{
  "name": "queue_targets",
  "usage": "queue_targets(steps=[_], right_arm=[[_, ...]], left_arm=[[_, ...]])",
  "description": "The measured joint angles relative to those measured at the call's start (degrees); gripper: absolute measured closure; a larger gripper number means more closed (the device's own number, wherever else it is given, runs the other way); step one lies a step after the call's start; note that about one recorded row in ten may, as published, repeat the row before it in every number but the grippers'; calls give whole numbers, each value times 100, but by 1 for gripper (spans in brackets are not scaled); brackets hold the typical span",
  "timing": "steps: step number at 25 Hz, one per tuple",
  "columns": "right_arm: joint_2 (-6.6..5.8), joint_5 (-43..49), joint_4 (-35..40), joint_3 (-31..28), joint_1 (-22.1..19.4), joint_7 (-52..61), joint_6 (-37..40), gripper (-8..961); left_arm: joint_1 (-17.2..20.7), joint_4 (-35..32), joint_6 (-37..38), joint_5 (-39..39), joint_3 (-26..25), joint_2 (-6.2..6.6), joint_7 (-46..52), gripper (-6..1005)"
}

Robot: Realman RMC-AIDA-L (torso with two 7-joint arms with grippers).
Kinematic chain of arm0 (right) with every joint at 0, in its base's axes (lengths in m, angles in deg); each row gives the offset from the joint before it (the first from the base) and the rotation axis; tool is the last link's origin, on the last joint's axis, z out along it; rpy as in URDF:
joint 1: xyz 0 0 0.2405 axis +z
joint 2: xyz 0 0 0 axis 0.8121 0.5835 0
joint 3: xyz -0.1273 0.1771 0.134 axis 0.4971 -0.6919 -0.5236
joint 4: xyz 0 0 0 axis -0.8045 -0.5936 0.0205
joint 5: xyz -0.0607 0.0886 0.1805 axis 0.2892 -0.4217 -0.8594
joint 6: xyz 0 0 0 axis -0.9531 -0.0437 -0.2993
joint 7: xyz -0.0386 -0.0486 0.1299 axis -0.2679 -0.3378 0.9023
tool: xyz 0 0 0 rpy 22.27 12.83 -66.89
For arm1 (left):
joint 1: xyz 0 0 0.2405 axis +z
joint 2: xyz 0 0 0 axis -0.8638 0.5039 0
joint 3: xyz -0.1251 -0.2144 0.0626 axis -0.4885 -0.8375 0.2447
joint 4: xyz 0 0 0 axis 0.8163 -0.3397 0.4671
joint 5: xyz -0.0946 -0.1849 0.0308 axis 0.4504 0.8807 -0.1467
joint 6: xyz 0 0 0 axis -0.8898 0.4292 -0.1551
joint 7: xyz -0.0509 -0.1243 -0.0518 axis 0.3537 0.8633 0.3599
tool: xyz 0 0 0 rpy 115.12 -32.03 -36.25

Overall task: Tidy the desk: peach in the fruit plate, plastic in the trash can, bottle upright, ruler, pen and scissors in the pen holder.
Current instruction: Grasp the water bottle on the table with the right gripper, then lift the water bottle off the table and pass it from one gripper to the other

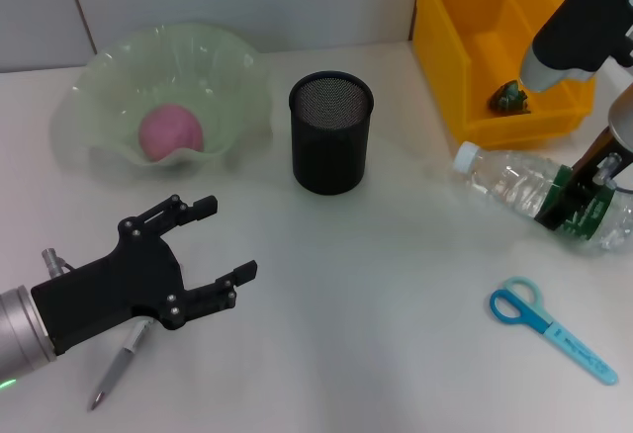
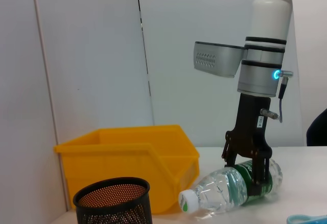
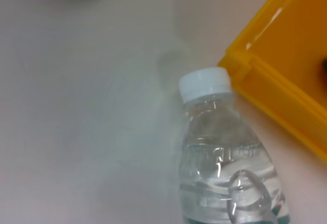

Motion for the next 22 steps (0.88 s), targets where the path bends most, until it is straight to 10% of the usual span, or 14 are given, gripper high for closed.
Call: queue_targets(steps=[22], right_arm=[[-1,0,-218,-14,7,113,-50,105]], left_arm=[[0,-27,18,-15,0,0,51,200]])
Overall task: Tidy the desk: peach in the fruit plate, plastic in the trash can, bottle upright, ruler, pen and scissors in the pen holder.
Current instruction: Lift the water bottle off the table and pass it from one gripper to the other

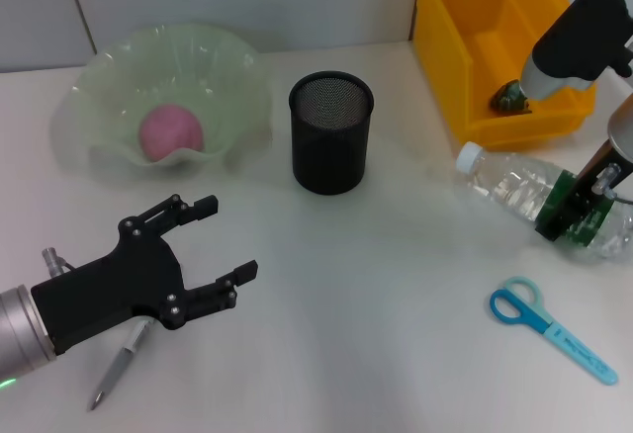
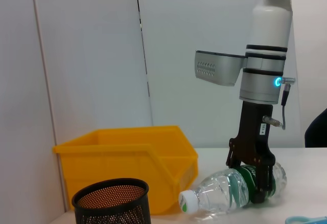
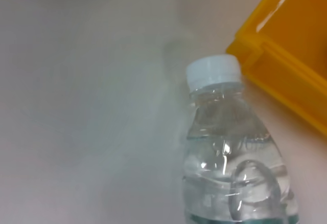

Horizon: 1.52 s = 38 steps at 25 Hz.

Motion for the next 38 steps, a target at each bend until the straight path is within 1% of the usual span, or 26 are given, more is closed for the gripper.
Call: queue_targets(steps=[5,19,28,32,38], right_arm=[[-4,0,-84,15,14,6,-39,105],[-12,0,-128,12,46,151,-3,162],[40,0,10,28,-2,163,19,170],[103,0,45,53,-2,152,37,170],[163,0,203,186,-41,158,121,174]], left_arm=[[0,4,2,0,0,0,2,200],[0,3,17,1,0,0,1,202],[0,1,17,1,0,0,1,204],[11,6,17,5,0,0,-11,204],[18,8,17,13,0,0,-21,205]])
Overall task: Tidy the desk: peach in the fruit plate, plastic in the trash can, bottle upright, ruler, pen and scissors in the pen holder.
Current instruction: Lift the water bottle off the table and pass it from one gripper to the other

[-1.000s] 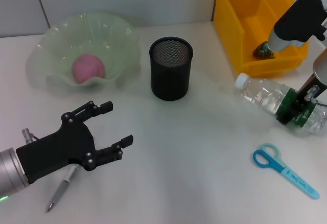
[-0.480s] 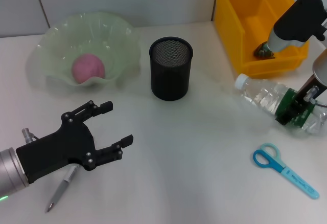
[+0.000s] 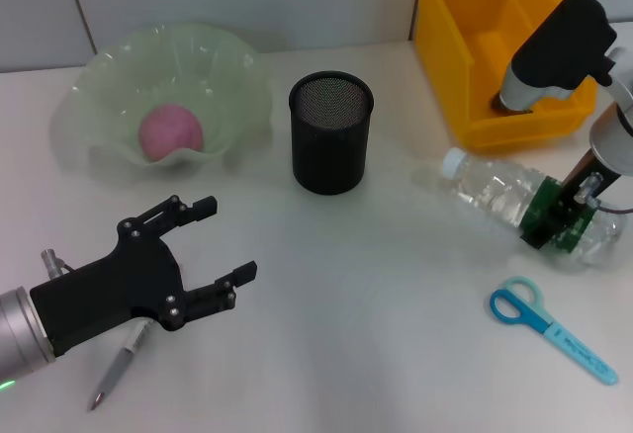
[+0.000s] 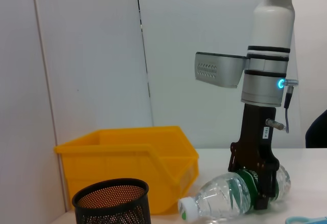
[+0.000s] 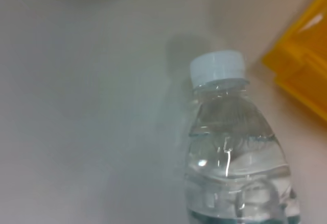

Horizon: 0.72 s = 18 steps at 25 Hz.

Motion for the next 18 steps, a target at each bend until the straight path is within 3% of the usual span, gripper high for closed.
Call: queue_targets(steps=[18], right_arm=[[45,0,406,5,-155,35,137,180]], left_arm=[[-17,6,-28,23,0,0,-31,207]])
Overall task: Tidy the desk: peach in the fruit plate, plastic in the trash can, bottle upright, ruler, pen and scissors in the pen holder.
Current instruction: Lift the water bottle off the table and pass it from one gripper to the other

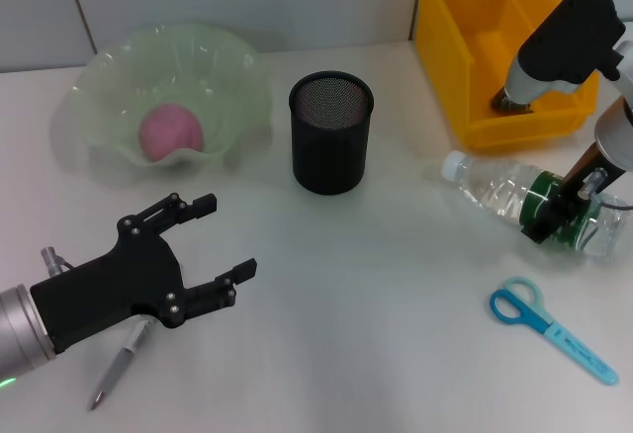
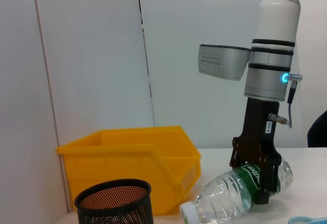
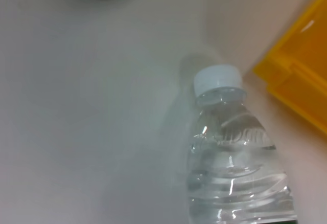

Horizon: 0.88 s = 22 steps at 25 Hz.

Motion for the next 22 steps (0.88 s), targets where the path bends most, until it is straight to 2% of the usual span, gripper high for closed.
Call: queue_targets(steps=[13,22], right_arm=[[1,0,94,-1,-65,18,27,182],[26,-34,552,174,-262,104,144,183]], left_arm=[[-2,4,1,0,0,0,6,209],[-2,-5,0,-1,0,-8,0,210]])
